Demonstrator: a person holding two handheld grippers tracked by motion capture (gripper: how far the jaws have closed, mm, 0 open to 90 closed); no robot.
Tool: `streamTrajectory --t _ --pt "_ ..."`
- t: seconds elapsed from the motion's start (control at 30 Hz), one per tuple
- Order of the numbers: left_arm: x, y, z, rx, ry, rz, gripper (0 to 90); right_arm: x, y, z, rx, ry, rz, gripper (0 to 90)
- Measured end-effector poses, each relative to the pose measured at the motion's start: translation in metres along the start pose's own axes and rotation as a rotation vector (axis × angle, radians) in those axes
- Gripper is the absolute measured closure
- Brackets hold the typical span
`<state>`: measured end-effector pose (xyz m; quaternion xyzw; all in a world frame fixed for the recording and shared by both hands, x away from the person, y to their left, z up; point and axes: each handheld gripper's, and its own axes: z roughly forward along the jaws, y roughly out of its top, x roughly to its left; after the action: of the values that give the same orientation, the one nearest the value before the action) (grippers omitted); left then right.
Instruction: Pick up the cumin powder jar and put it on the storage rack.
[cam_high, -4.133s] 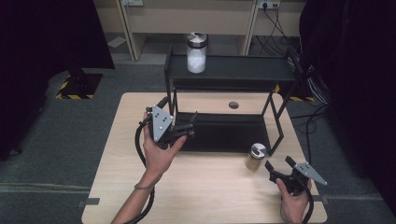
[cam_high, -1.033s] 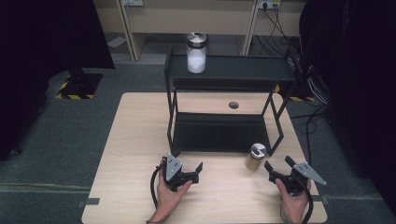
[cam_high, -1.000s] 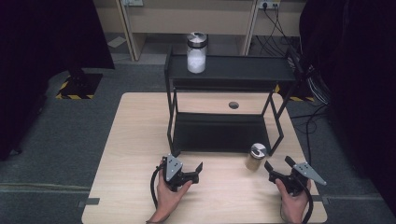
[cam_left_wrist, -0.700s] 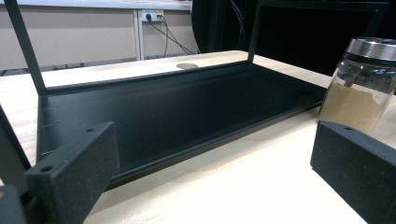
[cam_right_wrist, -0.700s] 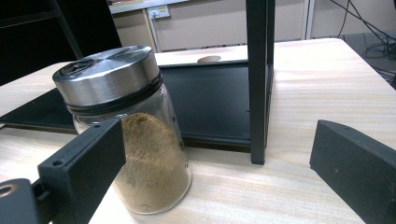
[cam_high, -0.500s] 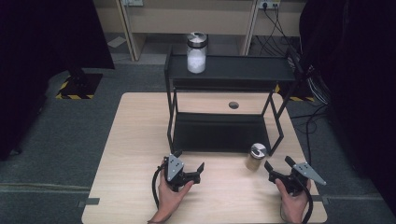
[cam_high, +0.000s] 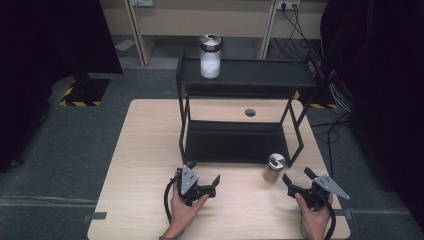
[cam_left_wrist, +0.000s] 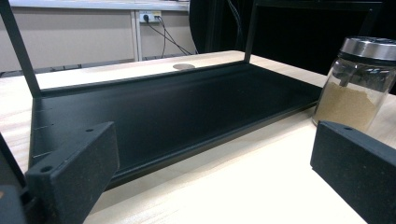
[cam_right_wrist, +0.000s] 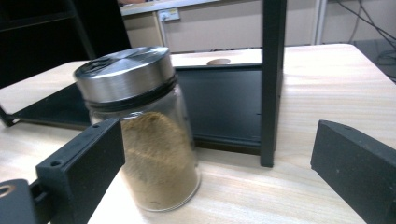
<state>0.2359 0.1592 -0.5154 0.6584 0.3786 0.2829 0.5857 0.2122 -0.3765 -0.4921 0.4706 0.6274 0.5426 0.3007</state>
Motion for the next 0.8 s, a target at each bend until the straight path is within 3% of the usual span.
streamTrajectory --t 0.33,0.53,0.8 --pt "-0.002 0.000 0.000 0.000 0.001 0.014 0.3 0.000 0.007 0.014 0.036 0.127 -0.103 2.6" --pt "-0.001 0.000 0.000 0.003 0.000 0.008 0.3 0.009 0.014 0.026 0.072 0.132 -0.159 6.6" --pt "-0.002 0.000 0.000 -0.001 0.002 0.011 0.3 0.012 0.022 0.040 0.105 0.137 -0.178 21.1"
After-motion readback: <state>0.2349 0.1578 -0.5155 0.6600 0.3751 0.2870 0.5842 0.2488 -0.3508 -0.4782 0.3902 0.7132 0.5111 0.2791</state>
